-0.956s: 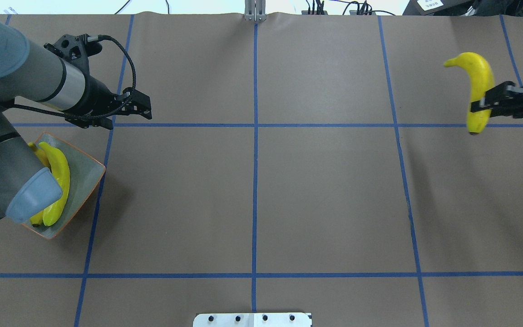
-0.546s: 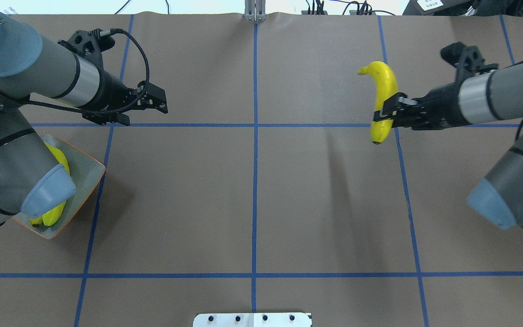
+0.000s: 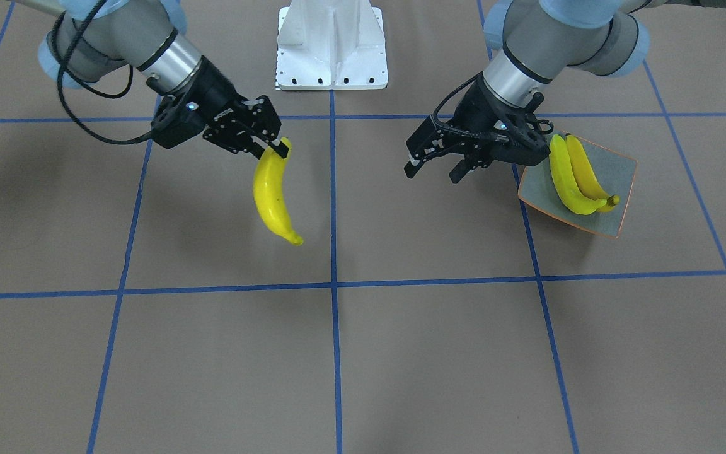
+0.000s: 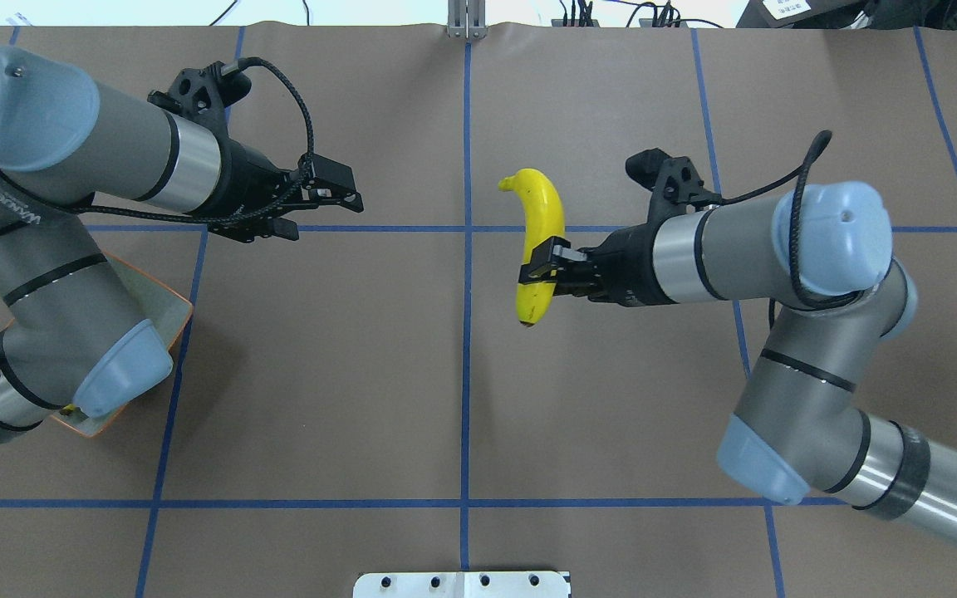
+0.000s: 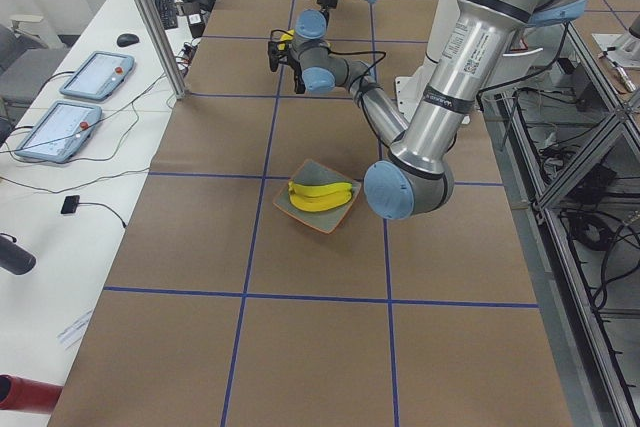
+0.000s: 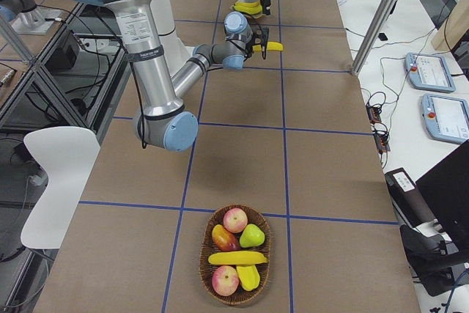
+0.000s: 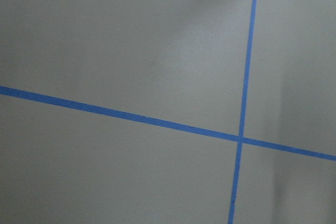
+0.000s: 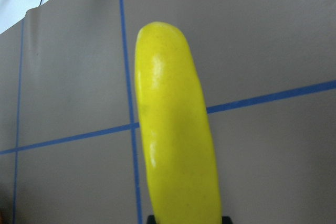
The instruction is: Transfer all bananas from basket to plate
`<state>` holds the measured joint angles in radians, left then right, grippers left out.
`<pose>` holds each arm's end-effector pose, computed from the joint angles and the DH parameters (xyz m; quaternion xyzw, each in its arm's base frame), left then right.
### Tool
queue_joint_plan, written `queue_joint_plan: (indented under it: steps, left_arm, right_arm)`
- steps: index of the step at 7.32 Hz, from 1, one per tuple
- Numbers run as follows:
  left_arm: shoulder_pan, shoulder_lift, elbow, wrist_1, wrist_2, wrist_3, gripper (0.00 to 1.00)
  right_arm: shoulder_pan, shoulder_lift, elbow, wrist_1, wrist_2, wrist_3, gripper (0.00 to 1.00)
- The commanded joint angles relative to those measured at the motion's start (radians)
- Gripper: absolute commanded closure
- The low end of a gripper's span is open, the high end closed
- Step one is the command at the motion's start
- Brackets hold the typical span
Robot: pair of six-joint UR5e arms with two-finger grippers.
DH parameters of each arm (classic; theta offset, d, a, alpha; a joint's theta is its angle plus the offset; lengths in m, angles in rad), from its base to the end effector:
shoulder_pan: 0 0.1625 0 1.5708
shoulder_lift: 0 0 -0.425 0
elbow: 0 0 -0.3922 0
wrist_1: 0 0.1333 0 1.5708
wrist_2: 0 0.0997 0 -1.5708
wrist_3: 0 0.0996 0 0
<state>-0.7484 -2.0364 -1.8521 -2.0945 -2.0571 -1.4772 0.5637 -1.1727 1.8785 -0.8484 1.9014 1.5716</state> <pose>0.3749 -0.4665 0.2066 0.0585 0.6049 -0.1159 0.7857 -0.4284 -0.3903 0.2146 0.0600 -0.6551 0.1041 0.7459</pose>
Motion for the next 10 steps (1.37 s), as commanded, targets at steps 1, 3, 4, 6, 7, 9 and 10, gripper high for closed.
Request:
queue_joint_plan:
  steps: [1, 3, 4, 6, 7, 9, 10]
  left_arm:
    - [0.026, -0.001, 0.007, -0.167, 0.000, -0.110, 0.00]
    - [0.050, -0.016, 0.014, -0.226, 0.000, -0.121, 0.00]
    - [0.052, -0.021, 0.013, -0.228, 0.000, -0.126, 0.00]
    - [0.087, -0.031, 0.013, -0.230, 0.000, -0.164, 0.00]
    - [0.104, -0.036, 0.013, -0.230, 0.000, -0.190, 0.00]
    - [0.109, -0.039, 0.013, -0.230, 0.000, -0.218, 0.00]
    - [0.112, -0.051, 0.014, -0.230, 0.000, -0.224, 0.00]
  right_arm:
    - [-0.070, 0.059, 0.001, 0.005, -0.032, 0.045, 1.00]
    - [-0.103, 0.076, 0.004, 0.011, -0.030, 0.042, 1.00]
    - [-0.122, 0.080, -0.004, 0.065, -0.033, 0.044, 1.00]
    - [-0.131, 0.084, -0.007, 0.083, -0.056, 0.044, 1.00]
    - [-0.131, 0.093, -0.005, 0.081, -0.065, 0.042, 1.00]
    - [-0.137, 0.096, -0.007, 0.081, -0.091, 0.039, 1.00]
    - [-0.140, 0.103, -0.007, 0.080, -0.091, 0.039, 1.00]
